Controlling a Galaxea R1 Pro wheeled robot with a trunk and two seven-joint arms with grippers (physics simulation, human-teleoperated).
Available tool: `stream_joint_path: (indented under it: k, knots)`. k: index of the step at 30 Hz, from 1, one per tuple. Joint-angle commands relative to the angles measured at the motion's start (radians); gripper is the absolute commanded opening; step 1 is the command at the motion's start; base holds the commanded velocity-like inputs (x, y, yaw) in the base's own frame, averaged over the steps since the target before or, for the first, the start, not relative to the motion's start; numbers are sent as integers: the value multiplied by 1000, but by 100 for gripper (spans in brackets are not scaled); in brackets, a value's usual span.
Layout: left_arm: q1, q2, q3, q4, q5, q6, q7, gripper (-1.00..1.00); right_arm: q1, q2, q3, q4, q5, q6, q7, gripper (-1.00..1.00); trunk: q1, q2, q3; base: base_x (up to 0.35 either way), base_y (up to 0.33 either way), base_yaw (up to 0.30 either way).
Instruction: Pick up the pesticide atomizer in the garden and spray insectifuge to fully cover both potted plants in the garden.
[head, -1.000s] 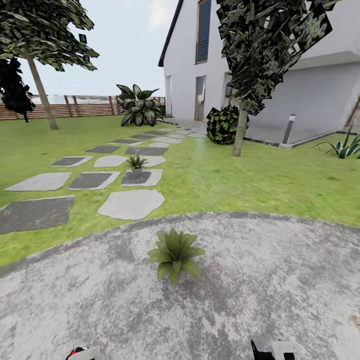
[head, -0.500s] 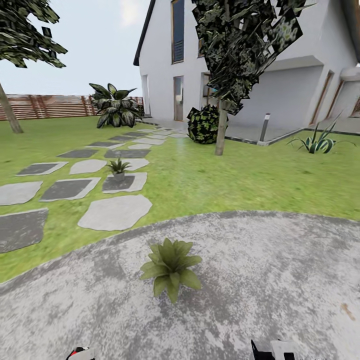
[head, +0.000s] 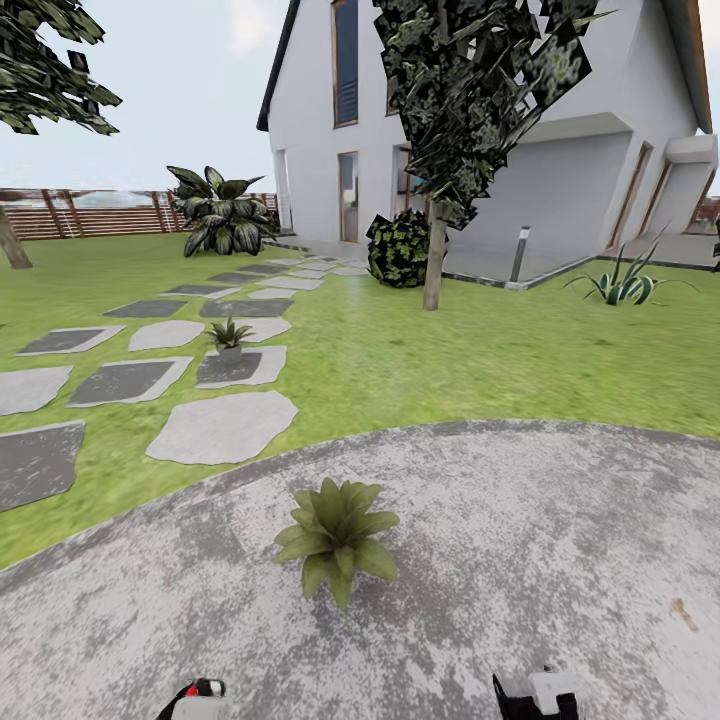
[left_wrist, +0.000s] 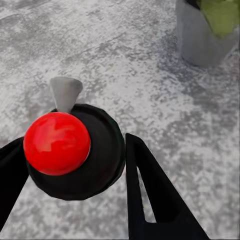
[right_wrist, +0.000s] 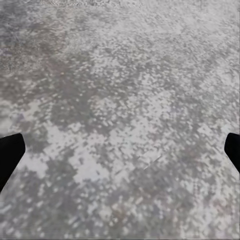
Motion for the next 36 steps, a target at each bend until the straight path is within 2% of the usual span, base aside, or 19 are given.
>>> stream_joint_path:
  k: [1,2,3,4,6,8,9,10,11,12,13,16,17,18,22,25,26,31,36]
  knots:
    - [-3,10,-20,0,-4,0,-64,-100,-1,0,34,-23,22,-2,0,100,0,0,-1,0,0,0]
    - [-6,22,-47,-3,-13,4,-124,-100,0,0,66,-51,50,0,0,100,0,0,-1,0,0,0]
    - [-17,42,-76,-8,-35,22,-207,-100,-1,0,115,-94,100,6,0,100,0,0,-1,0,0,0]
    - [-35,55,-87,-8,-52,49,-253,-100,-1,0,144,-120,137,18,0,100,0,0,-1,0,0,0]
    - [-89,75,-102,-8,-108,162,-336,-100,-2,0,188,-173,226,74,10,100,0,0,-1,0,0,0]
    - [-126,82,-106,-11,-171,258,-366,-100,-3,1,201,-218,290,132,65,100,0,0,-1,0,0,0]
    - [-134,82,-106,-12,-190,277,-371,-100,-4,1,203,-231,304,145,89,100,0,0,-1,0,0,0]
    - [-150,82,-107,-13,-229,304,-379,-100,-5,1,206,-258,327,168,146,100,0,0,-1,0,0,0]
    - [-164,81,-108,-14,-273,323,-386,-100,-7,1,207,-285,343,187,212,100,0,0,-1,0,0,0]
    - [-181,76,-108,-14,-345,341,-404,-100,-10,1,209,-325,357,209,310,100,0,0,-1,0,0,0]
    - [-185,74,-108,-14,-370,345,-415,-100,-12,1,209,-337,360,214,341,100,0,0,-1,0,0,0]
    - [-212,65,-107,-17,-502,363,-536,-100,-23,3,210,-404,370,231,479,100,0,0,-1,0,0,0]
    - [-218,65,-107,-17,-516,365,-558,-100,-25,4,211,-413,371,232,495,100,0,0,-1,0,0,0]
    - [-236,63,-107,-17,-545,369,-618,-100,-29,17,211,-435,374,235,537,100,0,0,-1,0,0,0]
    - [-264,62,-107,-18,-575,369,-696,-100,-36,55,212,-457,385,238,602,100,0,0,-1,0,0,0]
    - [-267,61,-109,-19,-578,368,-704,-100,-41,65,212,-460,403,239,611,100,0,0,-1,0,0,0]
    - [-273,55,-111,-25,-584,362,-710,-100,-46,71,212,-465,401,238,614,100,0,0,-1,0,0,0]
    - [-276,68,-113,-34,-589,354,-707,-100,-57,99,211,-464,394,237,604,100,0,0,-1,0,0,0]
    - [-280,61,-115,-50,-600,331,-732,-100,-58,127,210,-464,400,239,606,100,0,0,-1,0,0,0]
